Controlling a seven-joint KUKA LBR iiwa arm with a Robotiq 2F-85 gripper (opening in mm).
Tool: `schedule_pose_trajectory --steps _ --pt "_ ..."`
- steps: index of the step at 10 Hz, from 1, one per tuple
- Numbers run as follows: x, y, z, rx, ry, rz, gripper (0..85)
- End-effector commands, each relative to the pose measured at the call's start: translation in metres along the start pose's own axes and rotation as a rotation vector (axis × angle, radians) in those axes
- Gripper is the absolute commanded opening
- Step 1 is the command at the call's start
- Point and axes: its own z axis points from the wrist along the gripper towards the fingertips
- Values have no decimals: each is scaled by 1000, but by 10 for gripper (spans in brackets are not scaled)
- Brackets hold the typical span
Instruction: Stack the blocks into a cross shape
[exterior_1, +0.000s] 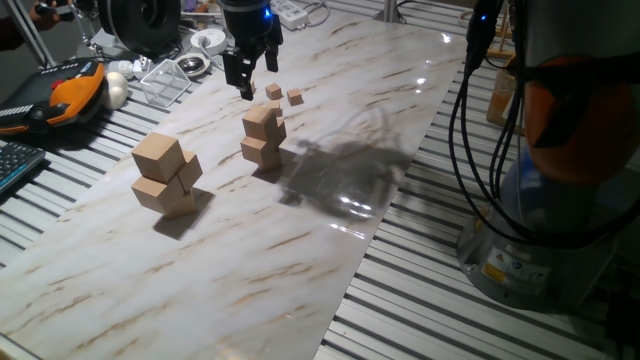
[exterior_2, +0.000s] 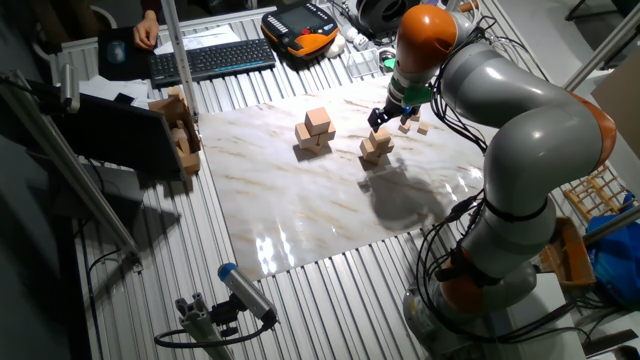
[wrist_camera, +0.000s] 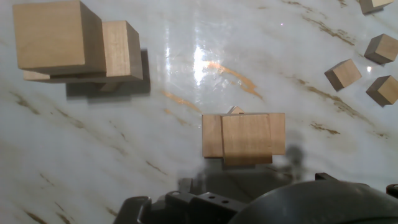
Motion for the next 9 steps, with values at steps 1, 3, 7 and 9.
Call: schedule_pose_trajectory --steps 1,3,7,9 --pt "0 0 0 0 61 -49 0" --pt "-2 1 -6 12 67 -51 0" --pt "-4 1 -7 12 58 -50 0" --pt "-5 1 -4 14 46 -47 0"
